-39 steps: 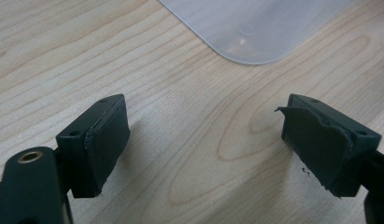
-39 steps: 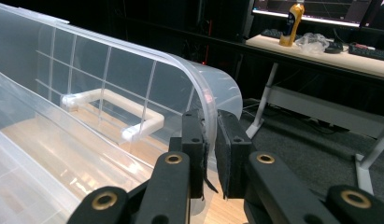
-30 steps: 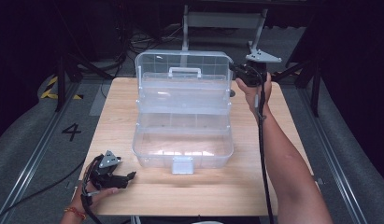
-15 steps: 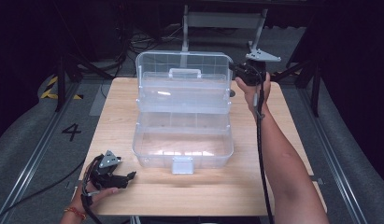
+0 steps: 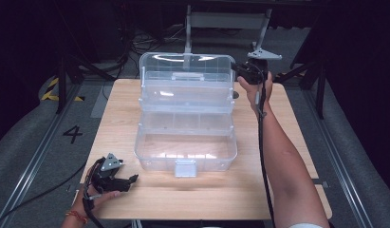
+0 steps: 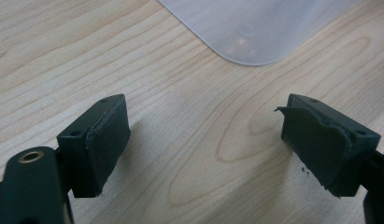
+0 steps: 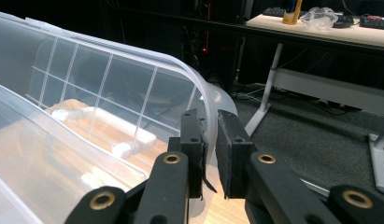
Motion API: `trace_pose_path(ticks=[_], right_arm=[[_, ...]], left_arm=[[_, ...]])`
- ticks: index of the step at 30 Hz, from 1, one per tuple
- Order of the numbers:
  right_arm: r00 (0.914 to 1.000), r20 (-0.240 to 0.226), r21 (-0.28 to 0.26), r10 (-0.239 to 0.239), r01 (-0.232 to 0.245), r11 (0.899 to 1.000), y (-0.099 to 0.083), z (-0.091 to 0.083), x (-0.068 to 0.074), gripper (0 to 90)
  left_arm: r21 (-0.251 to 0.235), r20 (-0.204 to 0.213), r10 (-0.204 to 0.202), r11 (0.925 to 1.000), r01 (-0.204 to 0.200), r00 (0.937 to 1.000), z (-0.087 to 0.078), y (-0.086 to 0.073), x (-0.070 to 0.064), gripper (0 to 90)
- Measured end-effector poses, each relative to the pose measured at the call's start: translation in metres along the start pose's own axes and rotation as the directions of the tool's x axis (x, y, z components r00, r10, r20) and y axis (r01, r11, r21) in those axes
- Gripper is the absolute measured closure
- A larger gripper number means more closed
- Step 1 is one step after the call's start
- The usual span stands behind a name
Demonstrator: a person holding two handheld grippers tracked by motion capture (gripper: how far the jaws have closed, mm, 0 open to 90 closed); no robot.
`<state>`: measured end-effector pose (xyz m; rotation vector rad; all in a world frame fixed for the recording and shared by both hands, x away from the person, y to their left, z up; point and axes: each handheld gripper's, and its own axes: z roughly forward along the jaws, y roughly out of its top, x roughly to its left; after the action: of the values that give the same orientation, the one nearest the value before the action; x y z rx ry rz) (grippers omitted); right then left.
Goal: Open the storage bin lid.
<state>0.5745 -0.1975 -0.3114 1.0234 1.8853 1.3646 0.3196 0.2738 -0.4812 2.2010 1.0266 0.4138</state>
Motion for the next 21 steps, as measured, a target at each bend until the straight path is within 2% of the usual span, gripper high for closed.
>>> trace_pose_path(ticks=[4,8,21], right_arm=[[0.9998,0.015,0.011,-0.016,0.016,1.000,-0.001,0.007,-0.001,82.0],[0.9998,0.014,0.025,-0.012,0.012,1.000,-0.002,0.012,-0.003,81.8],[0.9996,0.017,0.038,0.024,-0.025,0.999,-0.008,0.025,-0.010,81.5]], left_arm=[[-0.001,-0.002,-0.003,1.0000,0.003,1.0000,0.000,0.000,0.000,15.8],[-0.001,-0.004,-0.004,1.0000,0.004,1.0000,0.000,0.000,0.000,15.7],[0.008,0.004,-0.013,0.9999,0.013,0.9999,-0.001,0.000,-0.001,15.7]])
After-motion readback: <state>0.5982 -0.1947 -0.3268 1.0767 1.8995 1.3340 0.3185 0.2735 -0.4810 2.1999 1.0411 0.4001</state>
